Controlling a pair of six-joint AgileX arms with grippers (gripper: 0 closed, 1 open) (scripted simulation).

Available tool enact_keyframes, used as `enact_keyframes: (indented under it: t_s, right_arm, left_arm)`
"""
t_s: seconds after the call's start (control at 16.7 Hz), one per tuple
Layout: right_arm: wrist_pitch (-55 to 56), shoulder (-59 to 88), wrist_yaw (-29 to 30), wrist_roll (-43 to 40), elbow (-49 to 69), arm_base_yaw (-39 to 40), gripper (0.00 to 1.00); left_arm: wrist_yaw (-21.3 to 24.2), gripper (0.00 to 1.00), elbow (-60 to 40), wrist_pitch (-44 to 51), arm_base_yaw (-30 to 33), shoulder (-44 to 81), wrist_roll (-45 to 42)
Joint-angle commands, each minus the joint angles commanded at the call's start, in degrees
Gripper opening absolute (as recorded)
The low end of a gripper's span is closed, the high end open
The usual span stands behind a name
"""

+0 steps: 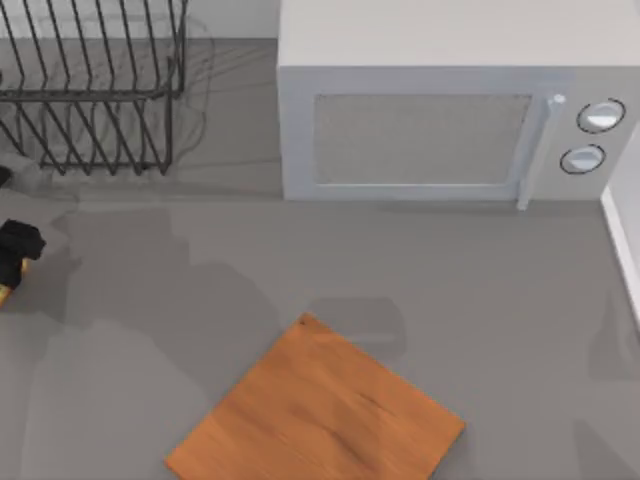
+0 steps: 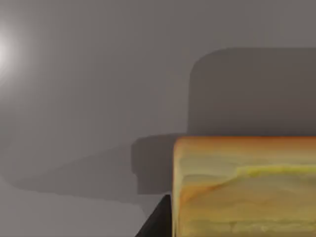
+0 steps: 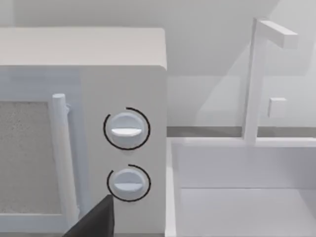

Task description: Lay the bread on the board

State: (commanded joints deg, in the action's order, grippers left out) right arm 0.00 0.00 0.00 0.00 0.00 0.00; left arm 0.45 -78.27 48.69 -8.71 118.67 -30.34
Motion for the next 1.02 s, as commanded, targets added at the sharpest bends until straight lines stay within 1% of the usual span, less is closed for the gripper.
enact_keyframes:
  t_s: [0.12, 0.36, 0.48, 0.6, 0.84, 1.02]
  right_arm:
    - [0.00, 0.00, 0.00, 0.00, 0.00, 0.00, 1.00]
    - [0.00, 0.00, 0.00, 0.00, 0.00, 0.00, 1.00]
    - [0.00, 0.00, 0.00, 0.00, 0.00, 0.00, 1.00]
    - [0.00, 0.00, 0.00, 0.00, 0.00, 0.00, 1.00]
    - [0.00, 0.00, 0.00, 0.00, 0.00, 0.00, 1.00]
    - [0.00, 0.00, 0.00, 0.00, 0.00, 0.00, 1.00]
  left_arm:
    - [-0.01, 0.00, -2.56, 3.28, 0.06, -0.96, -0.06]
    - [-0.04, 0.00, -9.08, 14.55, 0.17, -3.90, -0.01]
    - [-0.04, 0.00, -11.94, 18.41, 0.17, -5.53, 0.14]
    - [-0.05, 0.00, -13.19, 19.82, 0.19, -6.29, 0.18]
    - [-0.08, 0.00, -13.06, 19.67, 0.11, -6.08, 0.08]
    - [0.48, 0.00, -12.72, 19.23, 1.63, -6.47, 3.24]
